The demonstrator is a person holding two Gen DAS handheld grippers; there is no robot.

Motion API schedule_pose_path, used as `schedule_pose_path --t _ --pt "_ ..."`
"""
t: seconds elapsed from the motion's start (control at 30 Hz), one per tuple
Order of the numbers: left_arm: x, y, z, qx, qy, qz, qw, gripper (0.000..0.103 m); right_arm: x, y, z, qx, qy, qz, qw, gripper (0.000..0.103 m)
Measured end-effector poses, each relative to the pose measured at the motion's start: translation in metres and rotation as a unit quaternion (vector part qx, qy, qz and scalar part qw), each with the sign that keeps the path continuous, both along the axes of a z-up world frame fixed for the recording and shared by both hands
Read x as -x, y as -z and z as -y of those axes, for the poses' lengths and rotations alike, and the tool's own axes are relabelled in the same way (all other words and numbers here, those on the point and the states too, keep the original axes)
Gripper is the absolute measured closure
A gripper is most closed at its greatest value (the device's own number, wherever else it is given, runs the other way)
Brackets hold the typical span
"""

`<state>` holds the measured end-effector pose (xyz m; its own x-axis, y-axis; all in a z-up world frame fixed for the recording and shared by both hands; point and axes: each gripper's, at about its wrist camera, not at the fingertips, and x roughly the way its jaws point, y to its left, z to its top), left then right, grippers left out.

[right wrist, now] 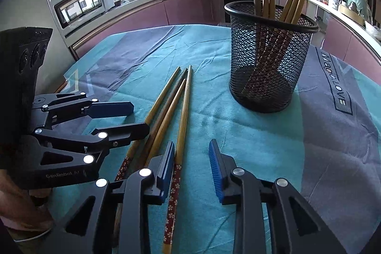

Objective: Organize utensils
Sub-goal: 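Position both open grippers over separate chopsticks on the cloth, then grasp a chopstick with the left gripper while the right gripper grasps another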

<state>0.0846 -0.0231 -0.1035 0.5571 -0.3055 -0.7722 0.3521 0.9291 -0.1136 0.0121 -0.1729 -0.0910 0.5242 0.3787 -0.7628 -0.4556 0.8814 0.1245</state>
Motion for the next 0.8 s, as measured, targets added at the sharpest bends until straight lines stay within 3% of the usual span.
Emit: schedule_pose_path --t 0.37,0.8 --pt "-0.008 0.001 0.001 -0.010 -0.010 0.003 0.9999 0.076 -0.010 -0.001 -0.011 0.013 -0.010 0.003 1.000 0.077" --pt "-0.017 0.002 0.002 -0.003 -0.019 0.000 0.9998 0.084 -0.028 -0.001 -0.022 0.023 -0.010 0.007 1.000 0.088"
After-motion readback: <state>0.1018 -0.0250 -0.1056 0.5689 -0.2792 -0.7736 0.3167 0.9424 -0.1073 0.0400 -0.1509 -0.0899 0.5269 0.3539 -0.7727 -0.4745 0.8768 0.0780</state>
